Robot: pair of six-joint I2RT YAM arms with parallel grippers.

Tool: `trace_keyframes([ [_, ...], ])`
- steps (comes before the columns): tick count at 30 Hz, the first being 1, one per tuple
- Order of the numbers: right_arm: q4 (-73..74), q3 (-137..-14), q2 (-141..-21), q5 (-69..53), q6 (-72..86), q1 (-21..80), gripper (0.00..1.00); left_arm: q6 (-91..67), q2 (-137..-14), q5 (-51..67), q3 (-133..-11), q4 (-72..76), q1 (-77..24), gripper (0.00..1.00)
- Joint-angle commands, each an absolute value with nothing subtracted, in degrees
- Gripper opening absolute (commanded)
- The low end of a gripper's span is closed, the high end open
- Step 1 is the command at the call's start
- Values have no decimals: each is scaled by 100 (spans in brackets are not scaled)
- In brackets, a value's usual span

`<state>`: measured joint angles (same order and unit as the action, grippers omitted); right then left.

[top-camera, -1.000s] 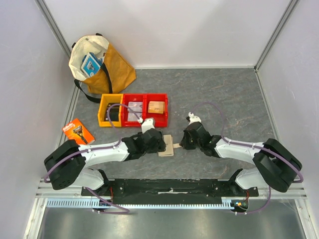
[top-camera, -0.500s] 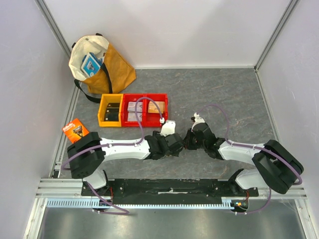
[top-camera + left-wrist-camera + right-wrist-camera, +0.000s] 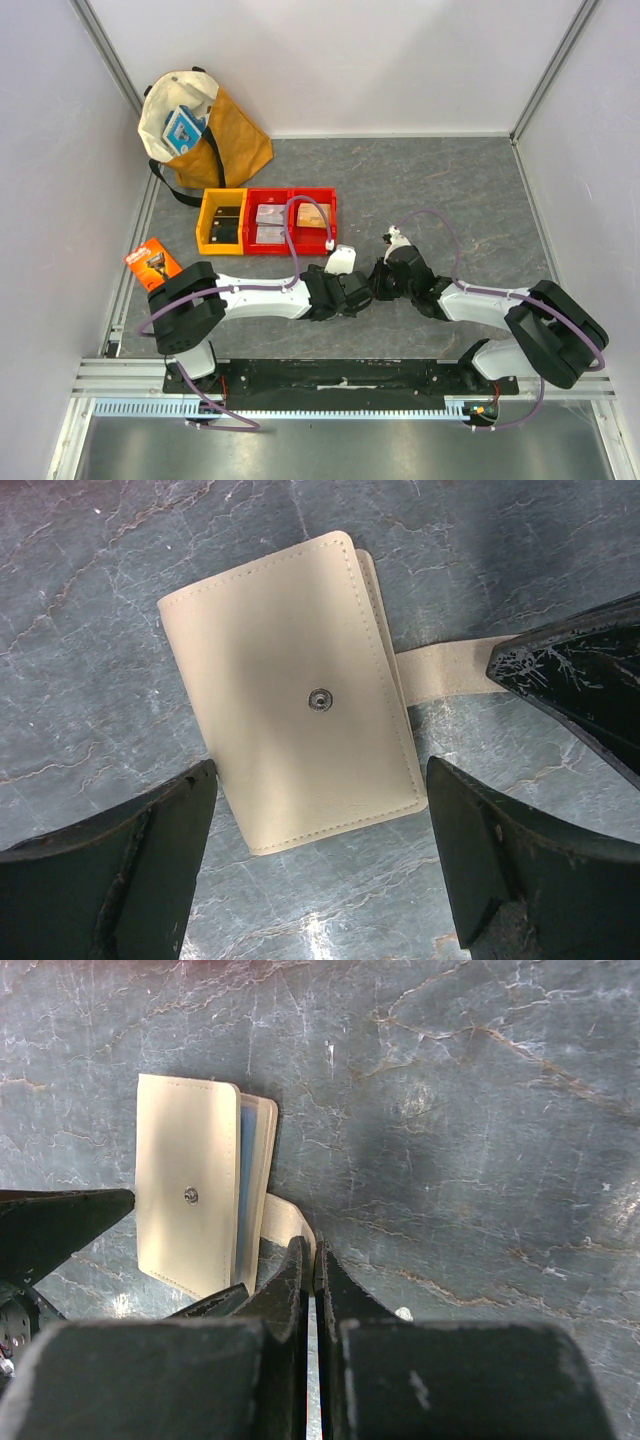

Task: Take the credit cards out of the card holder
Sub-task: Remove the credit card from the card holder.

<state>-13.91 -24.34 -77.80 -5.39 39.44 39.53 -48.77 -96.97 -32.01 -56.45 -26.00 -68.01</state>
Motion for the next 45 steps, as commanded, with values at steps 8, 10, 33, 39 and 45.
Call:
trace_keyframes([
  [8,-1608,-2408,-7866,-633,3955,3911,0,-4764,-9853,-3709,-5941,-2777,-6873,86],
  [10,-1608,-2399,-7857,-633,3946,3902,0,-4799,-9826,-3805,-5924,-2830,-6882,82],
  [33,-1327,-2549,-7823,-1002,3630,3893,0,-4851,-8992,-4684,-5669,-3261,-6487,44],
  [39,-1160,-2593,-7743,-1011,3542,3885,0,-4825,-8772,-4474,-5371,-3252,-6092,33],
  [45,-1002,-2663,-7717,-1011,3463,3885,0,-4860,-8640,-3701,-4914,-2979,-5845,22],
])
